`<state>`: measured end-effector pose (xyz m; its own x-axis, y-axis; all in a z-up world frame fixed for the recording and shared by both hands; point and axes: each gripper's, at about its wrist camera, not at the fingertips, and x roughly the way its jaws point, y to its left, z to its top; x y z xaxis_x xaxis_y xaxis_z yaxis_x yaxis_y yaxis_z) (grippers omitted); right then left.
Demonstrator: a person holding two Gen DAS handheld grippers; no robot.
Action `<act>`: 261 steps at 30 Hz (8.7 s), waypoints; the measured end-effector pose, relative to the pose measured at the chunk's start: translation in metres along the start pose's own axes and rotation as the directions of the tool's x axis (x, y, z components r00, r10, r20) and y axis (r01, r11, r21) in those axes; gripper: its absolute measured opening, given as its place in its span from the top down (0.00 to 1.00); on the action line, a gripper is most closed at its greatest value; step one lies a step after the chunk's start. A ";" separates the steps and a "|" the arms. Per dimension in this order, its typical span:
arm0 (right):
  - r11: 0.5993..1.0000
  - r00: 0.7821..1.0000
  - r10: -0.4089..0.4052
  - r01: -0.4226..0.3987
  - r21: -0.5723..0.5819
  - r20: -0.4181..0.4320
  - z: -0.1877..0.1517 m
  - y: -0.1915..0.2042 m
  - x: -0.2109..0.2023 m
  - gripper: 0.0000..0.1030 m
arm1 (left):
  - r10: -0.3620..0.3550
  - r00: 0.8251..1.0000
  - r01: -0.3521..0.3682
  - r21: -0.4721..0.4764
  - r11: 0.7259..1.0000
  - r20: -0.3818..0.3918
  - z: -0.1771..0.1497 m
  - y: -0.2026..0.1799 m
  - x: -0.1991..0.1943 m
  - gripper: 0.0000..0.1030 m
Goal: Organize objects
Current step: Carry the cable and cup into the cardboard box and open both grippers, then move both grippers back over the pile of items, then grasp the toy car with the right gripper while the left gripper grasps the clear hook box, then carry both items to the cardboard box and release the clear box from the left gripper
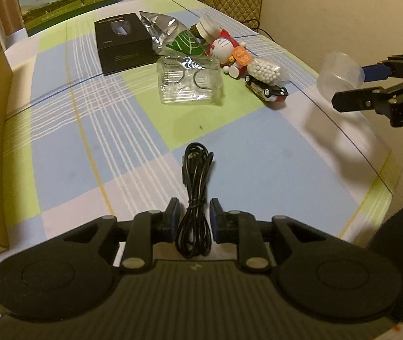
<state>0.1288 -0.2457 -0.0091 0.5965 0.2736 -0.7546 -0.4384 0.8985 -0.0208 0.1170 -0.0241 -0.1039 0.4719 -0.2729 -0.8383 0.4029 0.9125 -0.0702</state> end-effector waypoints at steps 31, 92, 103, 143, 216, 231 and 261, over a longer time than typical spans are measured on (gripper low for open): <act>0.965 0.956 0.230 -0.199 -0.169 0.183 0.129 0.139 -0.032 0.32 | 0.233 0.954 -0.213 -0.118 0.970 0.191 0.046 0.114 -0.186 0.89; 0.994 0.974 0.044 -0.065 0.089 0.224 0.061 0.122 -0.101 0.28 | 0.293 0.901 -0.172 -0.358 0.918 0.320 -0.019 0.088 -0.257 0.01; 0.977 0.977 -0.065 0.020 0.214 0.203 0.021 0.069 -0.123 0.27 | 0.206 0.933 -0.122 -0.279 0.952 0.294 -0.004 0.047 -0.224 0.01; 0.963 0.998 -0.033 0.017 0.268 0.053 0.016 0.010 -0.044 0.28 | 0.102 0.977 -0.079 -0.129 0.989 0.187 0.058 0.015 -0.085 0.01; 0.969 0.991 0.100 -0.076 0.236 -0.090 0.001 -0.009 0.057 0.74 | 0.055 0.992 -0.050 -0.044 0.998 0.113 0.055 0.022 0.035 0.49; 0.972 0.995 0.094 -0.083 0.221 -0.041 0.020 0.004 0.032 0.74 | 0.088 0.990 -0.073 -0.126 0.989 0.114 0.024 0.031 -0.009 0.50; 0.981 0.973 0.162 -0.177 0.077 0.166 0.089 0.103 -0.063 0.74 | 0.221 0.937 -0.160 -0.230 0.960 0.270 0.025 0.059 -0.172 0.50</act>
<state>0.1058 -0.1398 0.0945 0.6207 0.4688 -0.6285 -0.4842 0.8596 0.1631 0.0792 0.0695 0.0496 0.7430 -0.1366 -0.6552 0.1311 0.9897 -0.0576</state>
